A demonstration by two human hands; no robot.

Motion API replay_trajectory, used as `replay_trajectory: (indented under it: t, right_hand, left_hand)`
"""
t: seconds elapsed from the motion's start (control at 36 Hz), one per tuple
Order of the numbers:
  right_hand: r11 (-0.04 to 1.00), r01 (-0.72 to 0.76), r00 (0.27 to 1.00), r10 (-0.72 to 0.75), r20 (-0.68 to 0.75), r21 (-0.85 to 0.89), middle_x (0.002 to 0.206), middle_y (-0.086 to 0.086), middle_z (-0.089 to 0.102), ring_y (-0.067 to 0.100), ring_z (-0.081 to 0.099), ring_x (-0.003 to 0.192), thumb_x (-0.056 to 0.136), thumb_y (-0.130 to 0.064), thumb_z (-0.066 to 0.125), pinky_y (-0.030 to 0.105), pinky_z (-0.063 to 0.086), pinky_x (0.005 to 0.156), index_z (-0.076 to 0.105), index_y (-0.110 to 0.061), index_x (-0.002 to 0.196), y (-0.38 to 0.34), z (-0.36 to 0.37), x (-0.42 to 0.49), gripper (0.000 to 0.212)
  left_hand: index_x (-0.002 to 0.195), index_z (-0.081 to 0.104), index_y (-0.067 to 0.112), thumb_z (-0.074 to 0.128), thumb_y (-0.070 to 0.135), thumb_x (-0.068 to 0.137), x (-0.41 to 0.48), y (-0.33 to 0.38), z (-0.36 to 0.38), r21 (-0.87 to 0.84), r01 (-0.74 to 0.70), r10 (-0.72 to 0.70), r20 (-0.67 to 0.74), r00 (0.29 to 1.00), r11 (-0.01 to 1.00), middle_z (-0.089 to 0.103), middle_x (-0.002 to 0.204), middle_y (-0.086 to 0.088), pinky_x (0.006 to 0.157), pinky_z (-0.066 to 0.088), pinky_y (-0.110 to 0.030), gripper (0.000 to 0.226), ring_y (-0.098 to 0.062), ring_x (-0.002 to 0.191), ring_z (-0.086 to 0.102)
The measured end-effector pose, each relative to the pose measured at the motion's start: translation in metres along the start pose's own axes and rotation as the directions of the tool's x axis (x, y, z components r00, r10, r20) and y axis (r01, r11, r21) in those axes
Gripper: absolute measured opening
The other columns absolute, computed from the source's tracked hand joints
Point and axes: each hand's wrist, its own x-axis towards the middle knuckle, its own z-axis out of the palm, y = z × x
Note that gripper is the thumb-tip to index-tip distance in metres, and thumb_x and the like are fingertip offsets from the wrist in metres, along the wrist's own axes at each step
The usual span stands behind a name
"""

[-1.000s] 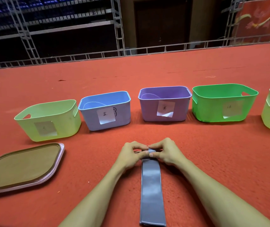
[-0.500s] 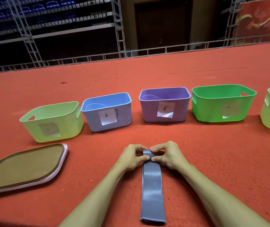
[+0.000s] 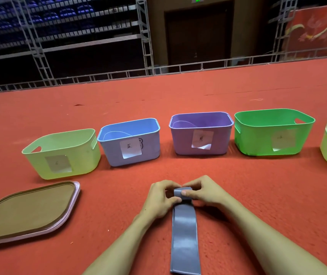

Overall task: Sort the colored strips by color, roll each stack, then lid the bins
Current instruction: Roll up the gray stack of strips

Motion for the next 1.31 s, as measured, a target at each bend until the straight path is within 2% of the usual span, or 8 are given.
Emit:
replay_trajectory:
  t: [0.11,0.22,0.39,0.53,0.67,0.89,1.06,1.31]
  right_hand:
    - [0.995,0.079,0.997,-0.08,-0.019,-0.053,0.085,0.002,0.074,0.0,0.057,0.074,0.075,-0.036,0.07,0.032,0.051,0.071,0.074,-0.026,0.095,-0.004,-0.003,0.014,0.023]
    - [0.992,0.108,0.986,-0.115,-0.122,-0.062,0.097,-0.009,0.073,-0.005,0.063,0.092,0.074,-0.016,0.077,0.024,0.052,0.088,0.074,-0.019,0.104,0.001,-0.002,0.03,0.031]
    - [0.993,0.096,0.974,-0.108,-0.198,-0.066,0.102,-0.009,0.072,-0.013,0.061,0.093,0.069,-0.017,0.082,0.012,0.046,0.087,0.073,-0.017,0.106,0.011,0.003,0.036,0.038]
    - [0.993,0.109,0.967,-0.117,-0.228,-0.05,0.105,-0.005,0.071,-0.022,0.056,0.087,0.066,-0.012,0.084,0.003,0.042,0.082,0.073,-0.012,0.106,0.012,0.009,0.03,0.042]
    - [0.993,0.094,0.958,-0.109,-0.267,-0.067,0.108,-0.003,0.07,0.0,0.062,0.103,0.063,-0.013,0.087,0.01,0.043,0.091,0.073,-0.012,0.106,0.011,0.012,0.024,0.046]
    - [0.996,0.066,0.967,-0.051,-0.25,0.052,0.098,-0.01,0.069,0.0,0.065,0.095,0.06,-0.008,0.089,0.019,0.052,0.087,0.073,-0.01,0.098,0.01,0.013,0.015,0.041]
    - [0.996,0.067,0.981,-0.055,-0.188,0.059,0.095,-0.009,0.073,-0.001,0.066,0.094,0.076,-0.016,0.077,0.027,0.057,0.076,0.075,-0.016,0.092,0.0,0.001,0.011,0.016]
    - [0.997,0.077,0.978,-0.078,-0.194,-0.012,0.094,-0.013,0.073,-0.003,0.066,0.091,0.071,-0.026,0.081,0.029,0.052,0.088,0.074,-0.019,0.103,0.002,0.006,0.006,0.034]
  left_hand:
    - [0.087,0.07,0.022,0.073,0.014,0.06,0.013,-0.007,0.005,-0.037,-0.011,0.009,-0.074,0.997,0.999,0.068,0.087,0.008,0.079,0.053,-0.03,0.028,-0.01,0.084,0.065]
    - [0.082,0.069,0.019,0.071,0.01,0.059,0.028,-0.012,0.008,-0.024,-0.068,0.065,-0.128,0.99,0.997,0.063,0.083,0.009,0.074,0.052,-0.03,0.025,-0.007,0.08,0.061]
    - [0.083,0.063,0.032,0.078,-0.004,0.06,0.033,-0.023,0.001,-0.126,-0.011,0.007,-0.033,0.999,0.992,0.065,0.094,0.006,0.082,0.049,-0.015,0.045,-0.001,0.091,0.063]
    - [0.091,0.068,0.021,0.072,0.004,0.079,0.029,-0.02,-0.005,-0.181,0.05,-0.043,0.044,0.998,0.982,0.068,0.1,0.007,0.086,0.049,-0.015,0.022,-0.002,0.096,0.064]
    - [0.11,0.064,0.017,0.071,0.013,0.083,0.022,-0.016,-0.002,-0.154,0.1,-0.098,0.022,0.995,0.983,0.068,0.104,0.008,0.081,0.044,-0.007,0.028,0.006,0.095,0.061]
    - [0.113,0.068,0.018,0.075,0.023,0.075,0.01,-0.008,0.001,-0.085,0.136,-0.137,-0.01,0.99,0.987,0.071,0.107,0.008,0.093,0.051,-0.03,0.039,-0.002,0.1,0.064]
    - [0.111,0.07,0.016,0.078,0.014,0.074,0.0,-0.002,0.004,-0.017,0.072,-0.073,-0.121,0.99,0.997,0.063,0.101,0.017,0.083,0.036,0.0,0.038,0.004,0.096,0.057]
    - [0.103,0.071,0.012,0.08,0.002,0.067,-0.005,-0.003,0.007,-0.081,0.021,-0.032,-0.146,0.989,0.997,0.062,0.097,0.019,0.079,0.038,0.001,0.038,0.022,0.093,0.054]
